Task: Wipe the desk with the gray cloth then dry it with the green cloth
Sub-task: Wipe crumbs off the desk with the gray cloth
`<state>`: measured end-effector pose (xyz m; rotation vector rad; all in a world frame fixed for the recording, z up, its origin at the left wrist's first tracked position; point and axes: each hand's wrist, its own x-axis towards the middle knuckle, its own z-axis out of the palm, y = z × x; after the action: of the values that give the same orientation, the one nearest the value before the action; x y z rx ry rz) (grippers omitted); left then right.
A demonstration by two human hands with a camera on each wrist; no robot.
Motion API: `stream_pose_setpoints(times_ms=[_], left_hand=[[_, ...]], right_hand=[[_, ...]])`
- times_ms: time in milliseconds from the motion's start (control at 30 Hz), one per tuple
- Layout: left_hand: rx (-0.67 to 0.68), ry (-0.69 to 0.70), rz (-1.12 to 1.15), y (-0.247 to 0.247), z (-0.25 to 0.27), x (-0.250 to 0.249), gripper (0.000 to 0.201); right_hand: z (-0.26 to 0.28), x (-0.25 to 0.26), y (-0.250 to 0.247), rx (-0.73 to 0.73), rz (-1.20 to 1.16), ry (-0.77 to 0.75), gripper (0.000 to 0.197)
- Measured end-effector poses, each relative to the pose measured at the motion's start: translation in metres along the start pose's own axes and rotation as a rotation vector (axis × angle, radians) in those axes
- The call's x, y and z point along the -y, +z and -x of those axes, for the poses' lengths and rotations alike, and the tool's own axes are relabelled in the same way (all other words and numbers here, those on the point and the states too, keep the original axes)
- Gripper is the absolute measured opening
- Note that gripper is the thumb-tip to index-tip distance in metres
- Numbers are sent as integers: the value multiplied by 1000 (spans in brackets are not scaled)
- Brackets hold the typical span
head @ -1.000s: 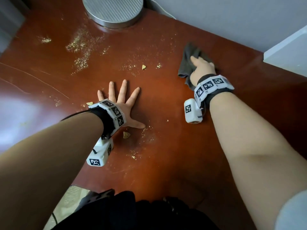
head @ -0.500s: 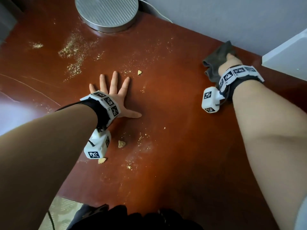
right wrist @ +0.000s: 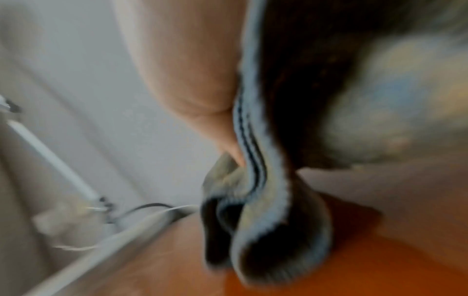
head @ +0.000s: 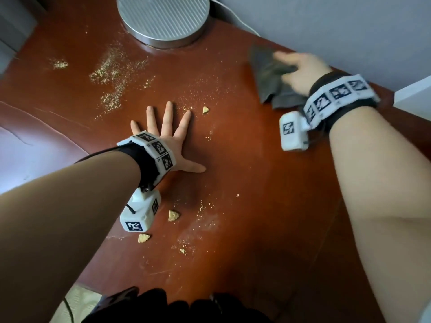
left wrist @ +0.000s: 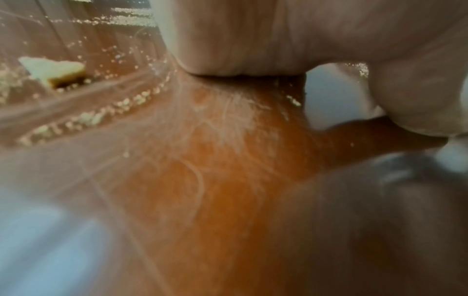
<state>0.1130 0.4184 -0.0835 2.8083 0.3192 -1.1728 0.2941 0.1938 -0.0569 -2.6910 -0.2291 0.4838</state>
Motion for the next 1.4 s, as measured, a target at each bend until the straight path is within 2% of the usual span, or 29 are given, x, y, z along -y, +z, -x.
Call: stream_pose_setpoints(times_ms=[33, 67, 100, 167, 233, 300, 433, 500, 533, 567, 633, 667, 700, 767, 800, 867, 967, 1033, 1100, 1167, 1233, 1300, 1400], left_hand=[[-5, 4, -2, -1, 0, -1, 129], [-3, 7, -3, 0, 0, 0, 129], [-5, 8, -4, 0, 0, 0, 128], [-7, 12, -7, 0, -1, 0, 128], [-8, 9, -8, 1, -1, 0, 129], [-13, 8, -9, 1, -1, 0, 129], [-29, 13, 0, 1, -1, 0, 129], [-30, 14, 6, 2, -1, 0, 129], [-31, 13, 5, 2, -1, 0, 129], [-32, 11, 3, 2, -2, 1, 129], [-32, 14, -3, 2, -2, 0, 129], [-27, 14, -4, 2, -2, 1, 129], [-22, 12, -4, 2, -2, 1, 129], [-14, 8, -5, 2, -3, 1, 129], [-12, 6, -5, 2, -3, 1, 129], [-10, 4, -4, 2, -3, 1, 129], [-9, 8, -2, 0, -1, 1, 130], [-12, 12, -2, -1, 1, 0, 129], [-22, 19, -15, -2, 2, 0, 130], [-30, 34, -21, -2, 3, 1, 130], [-42, 54, -14, -1, 4, 2, 130], [-45, 82, -9, 1, 5, 5, 128], [-48, 140, 22, -3, 7, 22, 122]], right_hand=[[-7, -13, -7, -90, 26, 105, 51], [-12, -20, -10, -119, 90, 213, 55], [-14, -24, -11, -104, 164, 289, 57], [-17, -19, -7, -62, 276, 326, 56], [-18, -3, 3, -56, 303, 235, 54], [-19, 17, 17, 15, 271, 50, 59], [-7, 51, 32, 386, 172, -259, 61], [0, 57, 18, 518, 204, -316, 60], [-2, 56, 10, 484, 184, -313, 59], [-8, 52, 3, 385, 123, -291, 58], [-31, 37, -3, 88, 0, -132, 58], [-40, 34, -1, -22, 8, -41, 59], [-44, 35, 2, -67, 37, 35, 59], [-45, 39, 11, -24, 141, 100, 57], [-44, 44, 16, 4, 183, 74, 55], [-36, 57, 29, 86, 160, -80, 54], [-18, 72, 51, 301, 168, -326, 61], [-8, 76, 52, 427, 134, -363, 63], [-1, 78, 41, 392, 80, -326, 65], [-4, 73, 27, 173, -8, -194, 65], [-17, 63, 21, -26, -6, 2, 62], [-23, 65, 22, -26, 95, 147, 59], [-32, 79, 28, 53, 218, 201, 57]])
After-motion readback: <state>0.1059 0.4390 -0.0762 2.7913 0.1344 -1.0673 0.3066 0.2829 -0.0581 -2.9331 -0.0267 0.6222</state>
